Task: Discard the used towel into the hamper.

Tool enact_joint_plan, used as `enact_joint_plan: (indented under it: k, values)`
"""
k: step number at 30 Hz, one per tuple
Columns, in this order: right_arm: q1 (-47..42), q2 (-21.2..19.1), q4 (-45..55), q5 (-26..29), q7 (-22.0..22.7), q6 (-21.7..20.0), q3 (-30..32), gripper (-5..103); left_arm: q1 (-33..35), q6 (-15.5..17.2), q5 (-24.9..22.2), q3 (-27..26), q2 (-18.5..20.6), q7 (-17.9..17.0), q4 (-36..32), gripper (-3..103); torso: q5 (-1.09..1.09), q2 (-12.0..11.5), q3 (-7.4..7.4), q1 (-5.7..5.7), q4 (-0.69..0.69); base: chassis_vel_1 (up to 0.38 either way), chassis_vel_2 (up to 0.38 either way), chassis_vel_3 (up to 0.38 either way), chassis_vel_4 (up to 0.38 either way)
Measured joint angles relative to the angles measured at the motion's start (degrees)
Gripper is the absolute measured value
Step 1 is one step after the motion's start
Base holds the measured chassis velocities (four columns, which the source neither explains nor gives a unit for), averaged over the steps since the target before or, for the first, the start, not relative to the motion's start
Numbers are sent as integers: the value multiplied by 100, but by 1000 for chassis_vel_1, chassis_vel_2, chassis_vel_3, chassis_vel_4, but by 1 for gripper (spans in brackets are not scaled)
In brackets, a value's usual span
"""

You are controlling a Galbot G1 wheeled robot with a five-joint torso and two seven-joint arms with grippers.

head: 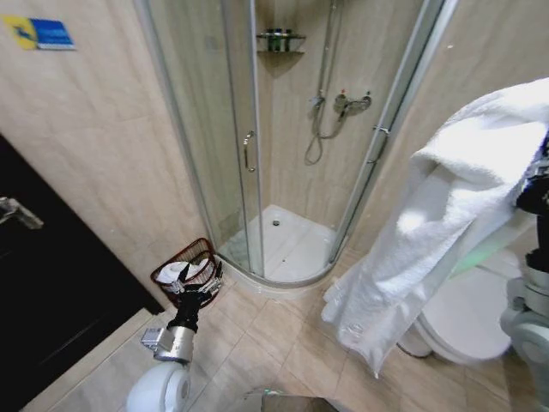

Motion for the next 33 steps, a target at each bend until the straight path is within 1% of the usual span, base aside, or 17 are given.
enact_joint_plan:
  k: [24,33]
  values:
    - [12,17,1,-25,-12,-9,-26,7,0,0,0,0,0,0,0,100,0,-12,-6,-5,0,127,123,123,128]
    - [-5,81,1,-144,-23,-74,-203,7,0,0,0,0,0,0,0,100,-1,-14,-7,-6,0,124,117,124,116]
